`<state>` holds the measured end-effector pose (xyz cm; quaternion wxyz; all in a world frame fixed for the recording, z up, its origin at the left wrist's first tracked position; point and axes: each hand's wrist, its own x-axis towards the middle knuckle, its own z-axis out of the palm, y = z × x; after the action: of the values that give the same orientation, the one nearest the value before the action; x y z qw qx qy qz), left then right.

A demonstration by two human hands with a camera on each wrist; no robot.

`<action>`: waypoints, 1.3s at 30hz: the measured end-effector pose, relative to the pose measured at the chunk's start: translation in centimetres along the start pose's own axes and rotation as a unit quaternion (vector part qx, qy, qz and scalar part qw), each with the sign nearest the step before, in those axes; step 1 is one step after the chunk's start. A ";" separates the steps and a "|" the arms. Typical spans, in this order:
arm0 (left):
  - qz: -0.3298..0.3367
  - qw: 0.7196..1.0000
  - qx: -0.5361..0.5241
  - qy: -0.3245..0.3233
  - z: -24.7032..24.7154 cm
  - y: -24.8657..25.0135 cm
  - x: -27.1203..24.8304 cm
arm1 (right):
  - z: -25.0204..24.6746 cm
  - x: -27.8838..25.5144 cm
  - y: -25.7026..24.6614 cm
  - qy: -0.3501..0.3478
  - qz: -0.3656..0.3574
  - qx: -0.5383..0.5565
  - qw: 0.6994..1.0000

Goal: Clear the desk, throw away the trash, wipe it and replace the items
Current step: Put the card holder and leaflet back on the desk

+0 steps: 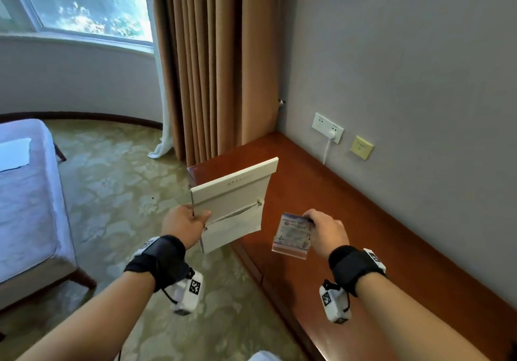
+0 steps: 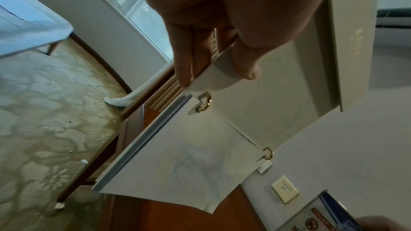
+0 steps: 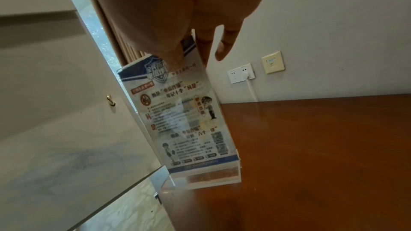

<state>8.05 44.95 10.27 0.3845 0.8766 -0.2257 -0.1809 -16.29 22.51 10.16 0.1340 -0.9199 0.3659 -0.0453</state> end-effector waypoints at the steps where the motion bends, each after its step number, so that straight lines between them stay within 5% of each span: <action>1: 0.002 1.000 0.003 -0.008 0.1 0.4 1.8 | 0.2 1.3 0.0 0.001 0.011 0.002 1.000; 14: 0.058 0.993 0.072 -0.070 3.7 6.6 28.3 | 2.8 25.2 1.1 -0.007 0.082 0.010 0.997; 23: 0.100 0.977 0.105 -0.157 7.0 12.0 46.3 | 2.0 36.0 4.7 0.008 0.182 -0.011 0.983; 32: 0.207 0.908 0.125 -0.342 15.5 21.2 63.8 | 2.4 45.2 5.6 0.037 0.324 0.008 0.945; 39: 0.242 0.849 0.139 -0.449 21.9 26.0 71.8 | 3.5 50.7 7.1 0.043 0.390 0.051 0.918</action>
<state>50.46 -22.07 5.61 0.1472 0.6618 -0.6015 -0.4226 16.55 -16.38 4.06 0.1724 -0.6929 0.6985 -0.0472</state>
